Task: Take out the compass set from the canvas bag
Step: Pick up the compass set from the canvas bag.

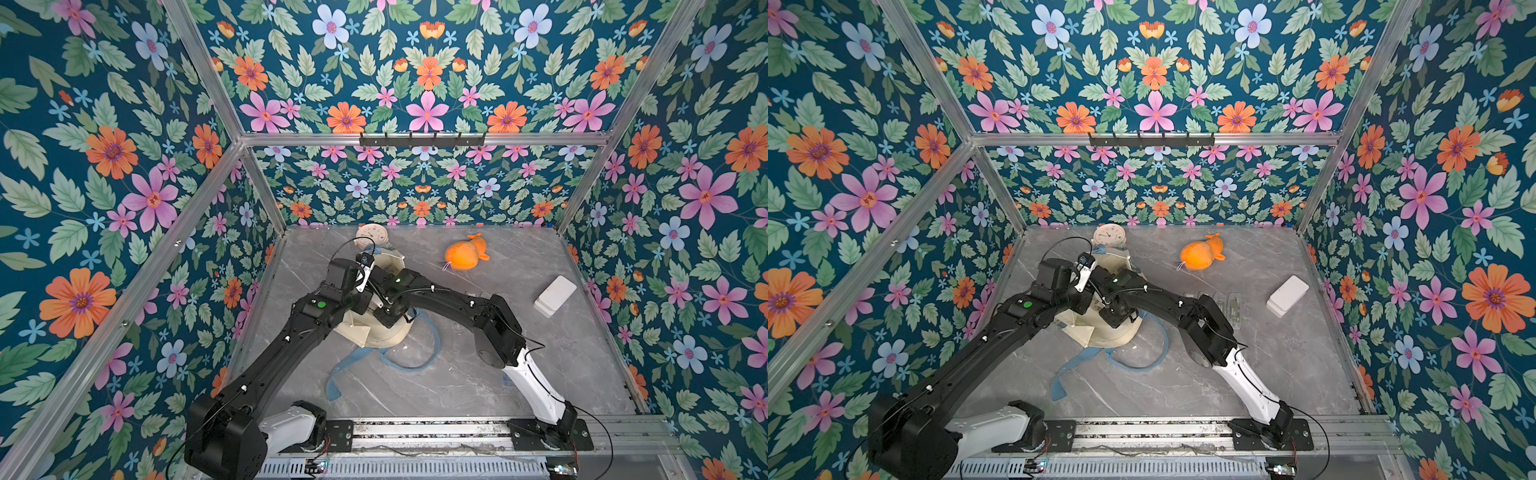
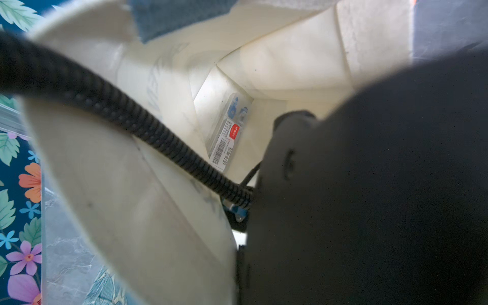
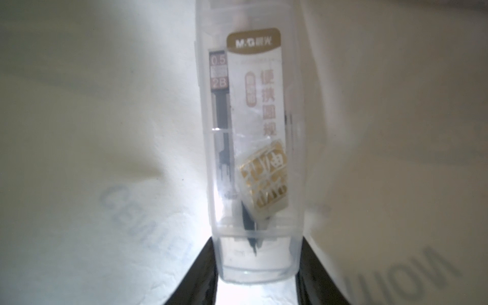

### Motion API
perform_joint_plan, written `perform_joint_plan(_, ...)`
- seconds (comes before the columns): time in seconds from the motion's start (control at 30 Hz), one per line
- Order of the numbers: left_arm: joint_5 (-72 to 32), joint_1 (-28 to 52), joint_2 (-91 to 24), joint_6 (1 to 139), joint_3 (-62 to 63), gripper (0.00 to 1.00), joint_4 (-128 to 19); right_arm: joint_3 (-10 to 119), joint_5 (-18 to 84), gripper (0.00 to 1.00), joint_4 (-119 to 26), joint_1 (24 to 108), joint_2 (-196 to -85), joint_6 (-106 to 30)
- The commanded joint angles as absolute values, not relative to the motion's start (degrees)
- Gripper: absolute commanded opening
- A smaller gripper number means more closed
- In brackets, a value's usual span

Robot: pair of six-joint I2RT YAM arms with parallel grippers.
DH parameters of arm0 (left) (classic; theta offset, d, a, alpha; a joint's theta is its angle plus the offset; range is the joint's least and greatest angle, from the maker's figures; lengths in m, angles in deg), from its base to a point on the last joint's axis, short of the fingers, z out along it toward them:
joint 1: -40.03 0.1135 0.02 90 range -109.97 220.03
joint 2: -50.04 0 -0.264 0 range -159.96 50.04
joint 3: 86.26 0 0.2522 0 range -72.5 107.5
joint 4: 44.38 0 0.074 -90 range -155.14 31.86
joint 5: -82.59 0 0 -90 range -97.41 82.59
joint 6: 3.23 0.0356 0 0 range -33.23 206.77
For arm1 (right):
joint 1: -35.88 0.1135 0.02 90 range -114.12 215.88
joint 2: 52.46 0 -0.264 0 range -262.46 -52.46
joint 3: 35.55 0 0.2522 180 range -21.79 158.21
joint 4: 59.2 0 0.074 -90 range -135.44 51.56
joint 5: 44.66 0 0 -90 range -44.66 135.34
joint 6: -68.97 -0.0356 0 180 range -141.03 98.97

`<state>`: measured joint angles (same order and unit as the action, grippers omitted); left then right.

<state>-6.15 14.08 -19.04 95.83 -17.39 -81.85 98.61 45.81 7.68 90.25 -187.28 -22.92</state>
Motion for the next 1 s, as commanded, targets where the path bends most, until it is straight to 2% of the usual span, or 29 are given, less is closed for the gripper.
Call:
perform_joint_plan(0.0, -8.64, 13.84, -19.92, 95.47, -16.78, 0.0, -70.51, 96.48, 44.94, 0.37, 6.55, 92.3, -182.47, -24.51)
perform_joint_plan(0.53, -8.02, 13.84, -20.1, 95.06, -16.43, 0.0, -70.77, 84.89, 44.05, 0.36, 5.83, 92.48, -170.76, -29.45)
perform_joint_plan(0.97, -7.76, 13.84, -18.02, 93.94, -16.51, 0.0, -70.03, 76.09, 45.32, 0.36, 4.77, 91.41, -165.36, -32.04)
